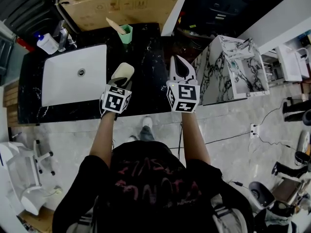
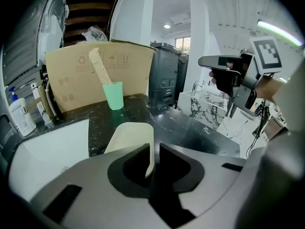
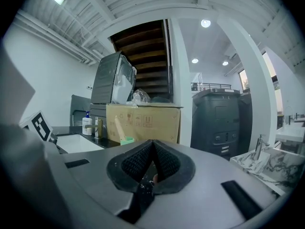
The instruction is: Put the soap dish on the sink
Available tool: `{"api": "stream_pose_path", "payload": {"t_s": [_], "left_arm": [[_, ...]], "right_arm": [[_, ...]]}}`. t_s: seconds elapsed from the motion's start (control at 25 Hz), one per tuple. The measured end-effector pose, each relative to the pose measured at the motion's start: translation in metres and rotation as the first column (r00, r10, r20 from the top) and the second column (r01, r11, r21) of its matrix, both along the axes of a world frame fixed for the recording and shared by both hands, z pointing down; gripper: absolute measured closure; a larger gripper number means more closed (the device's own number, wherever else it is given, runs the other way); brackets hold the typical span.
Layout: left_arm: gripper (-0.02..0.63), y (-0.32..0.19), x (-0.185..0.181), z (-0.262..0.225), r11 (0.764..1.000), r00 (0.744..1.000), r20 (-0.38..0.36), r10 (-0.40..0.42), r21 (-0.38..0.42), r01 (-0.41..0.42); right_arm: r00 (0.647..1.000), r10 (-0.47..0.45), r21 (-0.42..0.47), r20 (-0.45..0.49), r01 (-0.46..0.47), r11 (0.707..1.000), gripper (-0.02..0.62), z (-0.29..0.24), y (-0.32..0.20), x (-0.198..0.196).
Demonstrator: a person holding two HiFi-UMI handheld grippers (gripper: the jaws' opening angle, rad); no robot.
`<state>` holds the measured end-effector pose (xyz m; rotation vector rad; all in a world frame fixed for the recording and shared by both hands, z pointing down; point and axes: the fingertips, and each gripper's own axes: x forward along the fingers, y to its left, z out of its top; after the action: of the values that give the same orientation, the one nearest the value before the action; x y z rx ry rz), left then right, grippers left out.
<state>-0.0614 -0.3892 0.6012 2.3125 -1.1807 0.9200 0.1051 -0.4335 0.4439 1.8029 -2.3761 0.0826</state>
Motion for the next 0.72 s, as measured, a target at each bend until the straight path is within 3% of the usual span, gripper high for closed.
{"api": "stream_pose_path", "payload": {"t_s": [0.36,0.72], "left_arm": [[0.538,-0.002,-0.008,-0.032,0.996,0.998,-0.052,-0.028,0.084,0.032],[0.572,-0.006,-0.024,-0.081,0.976,0.992,-0.11,-0.063,0.202,0.085]], "right_arm": [[1.0,-0.008,0.001,0.005,0.008,1.0,0.581,-0.002,0.008,-0.009],[1.0,-0.007,-0.001,0.002,0.007,1.0,0.581,-0.006,0.025,-0.014]]}}
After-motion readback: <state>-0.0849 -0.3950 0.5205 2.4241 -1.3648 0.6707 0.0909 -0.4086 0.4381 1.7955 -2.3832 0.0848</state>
